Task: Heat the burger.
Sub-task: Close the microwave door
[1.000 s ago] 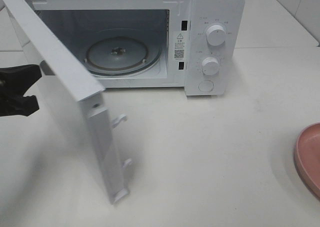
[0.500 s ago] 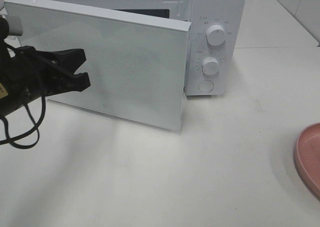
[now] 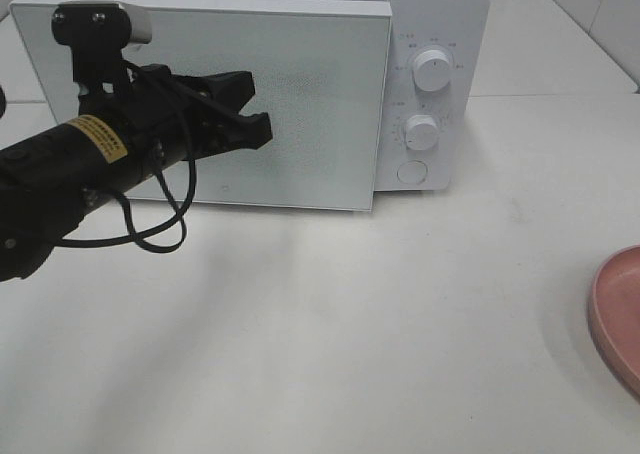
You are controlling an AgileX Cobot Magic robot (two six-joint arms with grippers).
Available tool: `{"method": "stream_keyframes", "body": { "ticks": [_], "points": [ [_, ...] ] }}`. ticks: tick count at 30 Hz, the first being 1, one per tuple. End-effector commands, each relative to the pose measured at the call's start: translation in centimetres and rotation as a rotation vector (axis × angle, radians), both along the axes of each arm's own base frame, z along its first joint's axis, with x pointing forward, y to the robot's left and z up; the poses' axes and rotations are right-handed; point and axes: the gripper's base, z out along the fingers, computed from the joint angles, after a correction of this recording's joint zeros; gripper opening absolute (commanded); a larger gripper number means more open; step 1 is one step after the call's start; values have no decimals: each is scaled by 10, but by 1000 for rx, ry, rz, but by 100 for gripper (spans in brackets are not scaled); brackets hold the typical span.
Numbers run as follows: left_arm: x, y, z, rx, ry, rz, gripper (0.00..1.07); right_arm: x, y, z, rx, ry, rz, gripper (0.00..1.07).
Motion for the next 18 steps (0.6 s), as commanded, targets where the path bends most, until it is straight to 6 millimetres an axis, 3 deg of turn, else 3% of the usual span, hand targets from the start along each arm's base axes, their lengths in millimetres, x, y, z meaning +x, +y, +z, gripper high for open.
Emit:
{"method": "stream_keyframes", "body": {
  "ticks": [1,18],
  "points": [
    [11,-11,4,-55,-3,48,0,-3,0,0,-5,-41,-3,75],
    [48,-32,15,-132,-12,109,0,-3,0,0,-5,-41,-3,75]
  ]
}}
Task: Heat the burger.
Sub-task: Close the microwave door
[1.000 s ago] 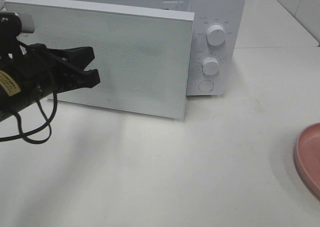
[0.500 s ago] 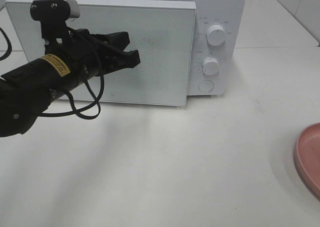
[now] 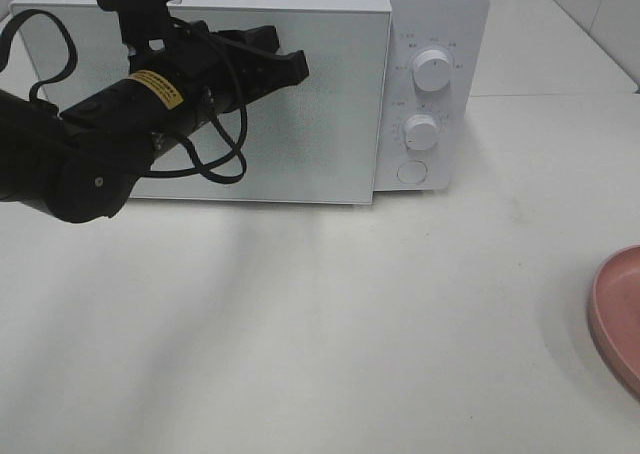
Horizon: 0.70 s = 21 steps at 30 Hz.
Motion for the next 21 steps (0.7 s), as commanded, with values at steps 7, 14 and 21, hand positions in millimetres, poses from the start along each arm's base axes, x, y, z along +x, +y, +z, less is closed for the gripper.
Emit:
{"method": "stream_keyframes", "body": {
  "ticks": [7,14,21],
  "points": [
    [14,-9,4,-42,-8,34,0,-3,0,0,-5,-41,-3,75],
    [29,-21,-1,-52,-23,33,0,-3,0,0,-5,-41,-3,75],
    [30,-22,-8,-2,-31,33,0,-3,0,0,-5,-41,-3,75]
  ]
}}
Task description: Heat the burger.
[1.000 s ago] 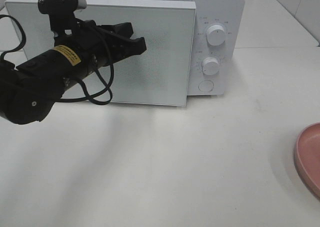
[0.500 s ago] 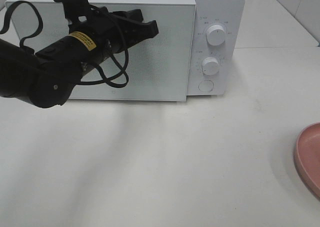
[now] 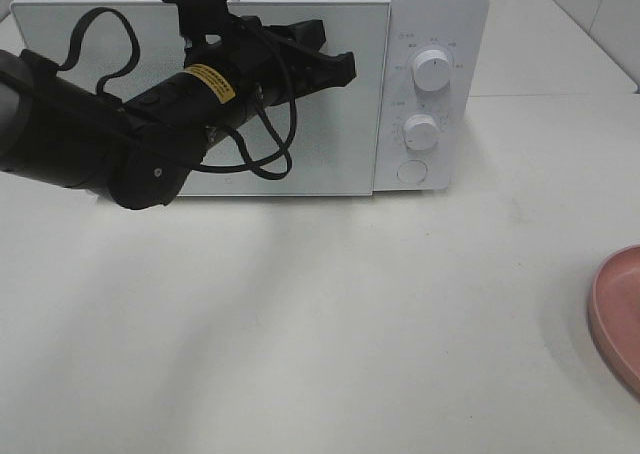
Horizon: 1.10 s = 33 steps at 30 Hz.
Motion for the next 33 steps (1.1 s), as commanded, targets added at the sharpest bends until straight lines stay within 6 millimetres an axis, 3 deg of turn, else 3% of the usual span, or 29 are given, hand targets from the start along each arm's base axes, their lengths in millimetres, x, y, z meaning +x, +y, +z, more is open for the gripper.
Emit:
{"method": "stream_keyframes", "body": {
  "ticks": [1,14,19,22,23,24,25,26,27,28,29,30,31,32,33],
  "points": [
    [15,10,-3,-39,25,100,0,-3,0,0,-5,-41,-3,75],
    [26,10,3,-59,-2,113,0,-3,0,0,-5,-41,-3,75],
    [12,2,6,6,21,33,0,-3,0,0,-5,-41,-3,75],
    [-3,-4,17,38,53,-12,6,-3,0,0,-5,-41,-3,75],
    [-8,-6,20,52,69,-24,10,-3,0,0,-5,-41,-3,75],
    [-20,-9,27,102,117,-55,21,-3,0,0,-5,-41,-3,75],
    [-20,-9,27,102,117,-55,21,-3,0,0,-5,-41,-3,75],
    [-33,-13,33,185,186,-97,42,-3,0,0,-5,-41,-3,75],
    [-39,-14,37,222,204,-117,52,-3,0,0,-5,-41,-3,75],
    [-39,-14,37,222,204,-117,52,-3,0,0,-5,-41,-3,75],
    [-50,-15,38,310,264,-155,77,-3,0,0,-5,-41,-3,75],
    [-56,-14,40,351,294,-172,87,-3,0,0,-5,-41,-3,75],
    [-56,-14,40,351,294,-172,87,-3,0,0,-5,-41,-3,75],
    [-65,-13,41,415,348,-198,99,-3,0,0,-5,-41,-3,75],
    [-70,-12,42,448,383,-208,102,-3,0,0,-5,-41,-3,75]
  ]
}}
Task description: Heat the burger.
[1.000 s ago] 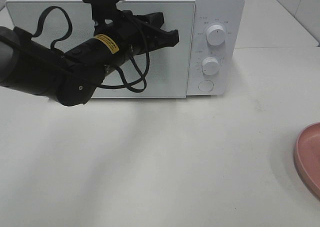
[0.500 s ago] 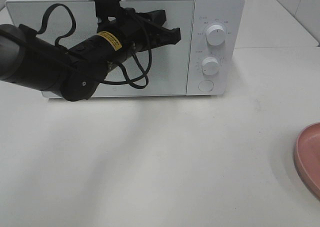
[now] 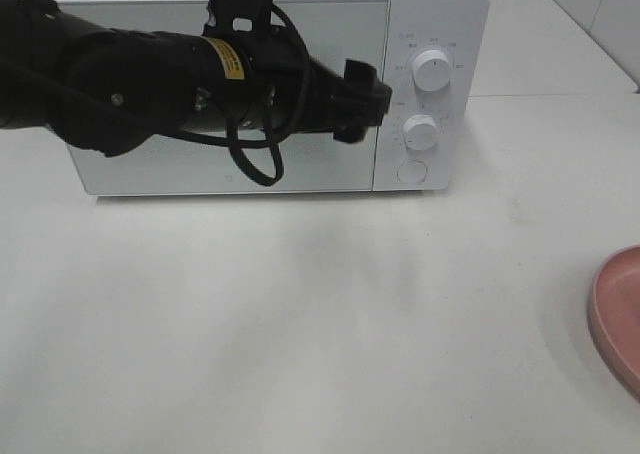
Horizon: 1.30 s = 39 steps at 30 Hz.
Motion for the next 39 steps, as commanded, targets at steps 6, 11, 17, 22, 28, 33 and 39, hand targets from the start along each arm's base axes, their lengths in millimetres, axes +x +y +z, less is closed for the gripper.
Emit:
{"method": "stream_keyframes", "body": {
  "ticks": [6,11,17,22,28,33,39],
  "points": [
    [-35,20,11,234,256,-49,100,-3,0,0,-5,-40,-3,75],
    [-55,40,22,386,379,-72,100,-3,0,0,-5,-40,-3,75],
    [-78,63,37,516,494,-91,100,-3,0,0,-5,-40,-3,75],
    [-84,90,55,539,548,-15,100,-3,0,0,-5,-40,-3,75],
    [-80,138,82,478,568,136,100,-3,0,0,-5,-40,-3,75],
    [-86,186,102,435,603,291,100,-3,0,0,-5,-40,-3,75],
    [-100,238,113,372,639,492,100,-3,0,0,-5,-40,-3,75]
  ]
}}
